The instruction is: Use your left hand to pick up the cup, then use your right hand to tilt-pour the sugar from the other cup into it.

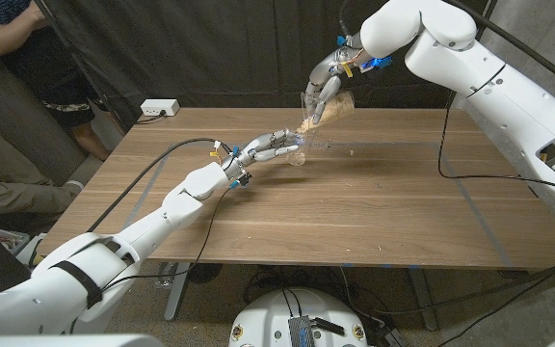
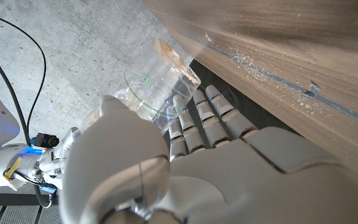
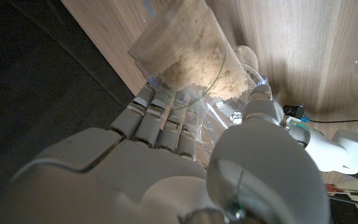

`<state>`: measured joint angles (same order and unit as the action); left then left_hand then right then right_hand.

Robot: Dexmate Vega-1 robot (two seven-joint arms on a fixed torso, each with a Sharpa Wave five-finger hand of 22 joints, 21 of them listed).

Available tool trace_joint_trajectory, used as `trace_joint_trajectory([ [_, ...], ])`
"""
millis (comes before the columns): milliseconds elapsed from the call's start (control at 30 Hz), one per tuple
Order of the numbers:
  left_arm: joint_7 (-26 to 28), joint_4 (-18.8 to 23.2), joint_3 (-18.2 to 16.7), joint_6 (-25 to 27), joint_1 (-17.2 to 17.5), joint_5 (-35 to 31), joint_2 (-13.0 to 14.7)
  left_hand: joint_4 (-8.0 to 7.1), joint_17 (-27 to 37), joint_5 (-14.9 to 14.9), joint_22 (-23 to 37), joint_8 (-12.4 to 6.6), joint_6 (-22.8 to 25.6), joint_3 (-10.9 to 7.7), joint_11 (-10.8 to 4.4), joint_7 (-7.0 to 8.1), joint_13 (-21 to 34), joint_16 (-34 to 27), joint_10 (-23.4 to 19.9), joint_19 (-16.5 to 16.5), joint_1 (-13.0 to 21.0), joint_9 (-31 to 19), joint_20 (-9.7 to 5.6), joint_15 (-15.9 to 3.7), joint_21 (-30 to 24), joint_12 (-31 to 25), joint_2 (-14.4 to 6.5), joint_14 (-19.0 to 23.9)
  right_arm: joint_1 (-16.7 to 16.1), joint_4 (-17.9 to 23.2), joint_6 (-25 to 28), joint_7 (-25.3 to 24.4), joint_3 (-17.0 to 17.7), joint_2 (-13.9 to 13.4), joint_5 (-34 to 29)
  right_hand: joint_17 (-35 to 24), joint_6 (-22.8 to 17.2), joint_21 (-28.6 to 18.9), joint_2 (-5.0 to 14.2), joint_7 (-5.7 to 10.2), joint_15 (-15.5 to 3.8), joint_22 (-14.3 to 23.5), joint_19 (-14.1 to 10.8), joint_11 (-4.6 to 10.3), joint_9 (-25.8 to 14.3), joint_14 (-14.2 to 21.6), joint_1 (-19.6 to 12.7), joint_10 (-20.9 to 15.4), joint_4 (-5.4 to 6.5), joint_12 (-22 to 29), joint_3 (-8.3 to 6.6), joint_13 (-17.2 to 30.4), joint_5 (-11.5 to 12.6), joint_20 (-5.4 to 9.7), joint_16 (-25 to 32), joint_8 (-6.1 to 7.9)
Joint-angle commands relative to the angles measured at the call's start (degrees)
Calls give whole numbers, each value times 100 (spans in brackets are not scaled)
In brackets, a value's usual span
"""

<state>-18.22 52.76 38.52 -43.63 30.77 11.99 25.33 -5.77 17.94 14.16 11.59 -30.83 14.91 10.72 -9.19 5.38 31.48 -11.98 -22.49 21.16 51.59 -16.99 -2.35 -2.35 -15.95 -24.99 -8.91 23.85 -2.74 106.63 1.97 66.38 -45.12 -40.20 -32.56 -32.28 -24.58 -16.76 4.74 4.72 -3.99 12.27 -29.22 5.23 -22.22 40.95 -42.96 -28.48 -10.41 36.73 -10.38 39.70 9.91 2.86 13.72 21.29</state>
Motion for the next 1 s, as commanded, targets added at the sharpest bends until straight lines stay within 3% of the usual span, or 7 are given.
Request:
trace_joint_trajectory([
  [33,11,19,-15,-15,14,1,3,-4,26,-10,29,-53,30,-15,-4,17,20,-9,-52,4,39,-11,-7,-785,-32,-20,7,45,3,-9,-102,71,1,33,-95,-12,-76,15,47,30,-947,12,-5,34,-18,80,-29,-76,230,55,-291,14,45,403,-21,0],
  [1000,16,45,-4,8,22,7,0,-15,30,-19,28,-68,51,-20,-4,8,24,-8,-69,8,45,-7,-26,-787,-37,-22,13,50,77,-132,-336,241,-52,88,-187,-30,-119,32,44,27,-946,11,10,7,-32,103,-33,-114,227,51,-304,24,50,401,-20,-6],
])
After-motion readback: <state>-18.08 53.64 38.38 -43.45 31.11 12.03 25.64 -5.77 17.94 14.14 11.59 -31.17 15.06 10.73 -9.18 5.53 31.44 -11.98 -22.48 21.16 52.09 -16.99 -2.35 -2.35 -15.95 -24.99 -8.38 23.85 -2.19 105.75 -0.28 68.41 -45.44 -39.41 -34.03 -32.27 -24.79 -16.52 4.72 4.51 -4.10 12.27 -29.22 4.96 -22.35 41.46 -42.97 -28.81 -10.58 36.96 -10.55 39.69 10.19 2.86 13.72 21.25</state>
